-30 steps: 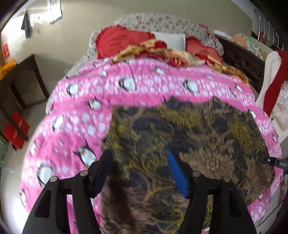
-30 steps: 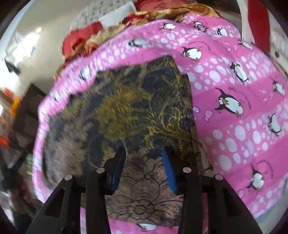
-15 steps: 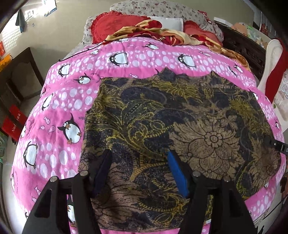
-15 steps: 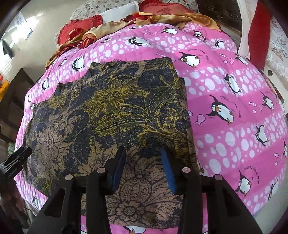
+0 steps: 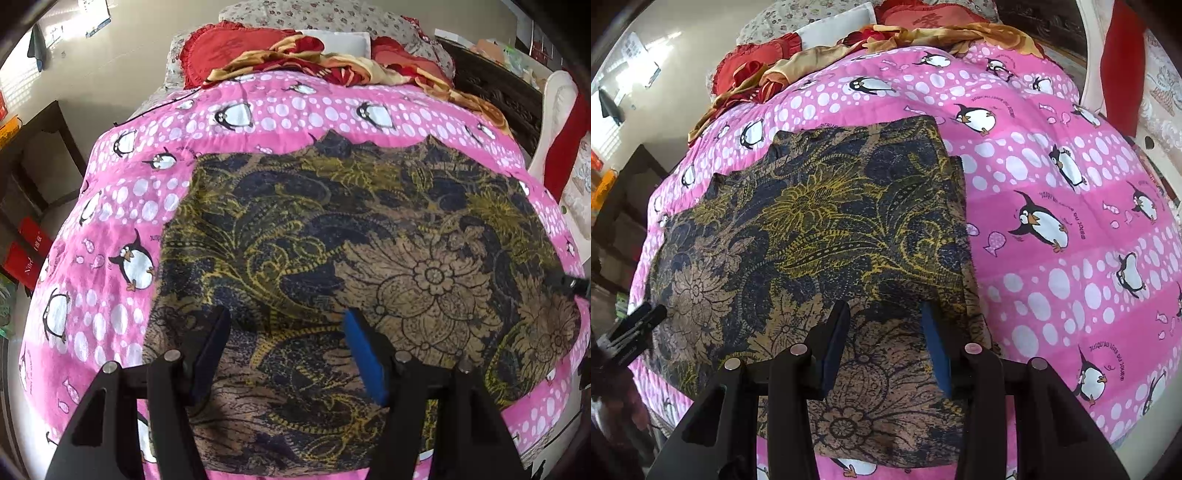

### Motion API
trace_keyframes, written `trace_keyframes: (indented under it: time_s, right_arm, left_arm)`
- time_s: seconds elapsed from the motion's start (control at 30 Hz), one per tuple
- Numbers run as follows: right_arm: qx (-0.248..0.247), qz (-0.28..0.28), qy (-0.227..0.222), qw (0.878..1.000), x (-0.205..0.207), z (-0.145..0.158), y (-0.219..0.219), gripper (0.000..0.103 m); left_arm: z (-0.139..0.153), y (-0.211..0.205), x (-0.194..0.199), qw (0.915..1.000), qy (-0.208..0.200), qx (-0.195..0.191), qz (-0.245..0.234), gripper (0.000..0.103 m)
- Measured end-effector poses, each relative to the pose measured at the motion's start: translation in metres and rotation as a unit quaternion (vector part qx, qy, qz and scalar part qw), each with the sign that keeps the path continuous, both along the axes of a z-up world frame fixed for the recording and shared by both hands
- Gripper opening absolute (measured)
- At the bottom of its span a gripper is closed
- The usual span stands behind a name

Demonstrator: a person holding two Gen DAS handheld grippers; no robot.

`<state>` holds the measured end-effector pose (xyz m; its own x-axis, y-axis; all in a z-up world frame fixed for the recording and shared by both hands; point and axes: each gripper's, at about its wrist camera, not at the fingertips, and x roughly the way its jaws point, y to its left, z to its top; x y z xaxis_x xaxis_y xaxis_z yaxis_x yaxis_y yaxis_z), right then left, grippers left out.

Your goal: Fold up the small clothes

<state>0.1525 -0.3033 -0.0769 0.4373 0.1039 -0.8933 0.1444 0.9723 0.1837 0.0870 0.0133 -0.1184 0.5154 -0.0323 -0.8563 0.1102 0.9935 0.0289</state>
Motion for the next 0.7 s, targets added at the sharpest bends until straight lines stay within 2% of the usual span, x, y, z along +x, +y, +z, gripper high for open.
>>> trace_keyframes:
  time_s: [0.07, 0.13, 0.17, 0.27, 0.3, 0.33, 0.4, 0.43, 0.53, 0.6, 0.7]
  right_arm:
    - [0.021, -0.011, 0.0, 1.0, 0.003, 0.006, -0.007, 0.024]
    - [0.021, -0.011, -0.011, 1.0, 0.011, 0.013, -0.008, 0.025]
    - [0.039, -0.005, -0.018, 0.999, 0.02, 0.016, -0.008, 0.025]
    - [0.161, 0.013, -0.018, 0.987, 0.054, 0.004, -0.018, 0.027]
    - [0.176, 0.004, -0.01, 0.984, 0.065, -0.006, -0.024, 0.027]
    - [0.169, -0.024, 0.005, 0.985, 0.076, -0.019, -0.036, 0.023]
    - [0.198, -0.066, 0.001, 0.978, 0.079, -0.028, -0.058, 0.017]
    - [0.211, -0.091, -0.007, 0.973, 0.072, -0.024, -0.072, 0.018]
    - [0.192, -0.124, -0.032, 0.973, 0.043, -0.007, -0.089, 0.026]
    - [0.216, -0.129, -0.049, 0.966, 0.009, 0.005, -0.093, 0.028]
    - [0.259, -0.124, -0.053, 0.956, -0.037, 0.01, -0.082, 0.039]
  left_arm:
    - [-0.008, -0.002, 0.001, 1.0, 0.006, 0.004, -0.001, 0.068]
    - [-0.012, -0.004, 0.001, 0.9999, 0.006, 0.009, -0.001, 0.069]
    - [-0.012, -0.005, 0.002, 0.9999, 0.003, 0.011, -0.001, 0.07]
    - [-0.012, -0.006, 0.004, 0.9999, 0.005, 0.012, -0.001, 0.071]
    - [-0.012, -0.006, 0.004, 0.9999, 0.006, 0.011, -0.001, 0.071]
    - [-0.011, -0.006, 0.004, 0.9999, 0.006, 0.01, -0.002, 0.071]
    - [-0.009, -0.003, 0.003, 1.0, 0.003, 0.007, 0.0, 0.071]
    - [-0.009, -0.002, 0.003, 1.0, 0.002, 0.006, 0.002, 0.071]
    - [-0.01, -0.001, 0.004, 0.9999, 0.002, -0.001, 0.011, 0.071]
    - [-0.008, -0.002, 0.003, 0.9999, 0.0, -0.009, 0.013, 0.071]
    - [-0.005, -0.004, -0.001, 0.9998, -0.004, -0.018, 0.012, 0.071]
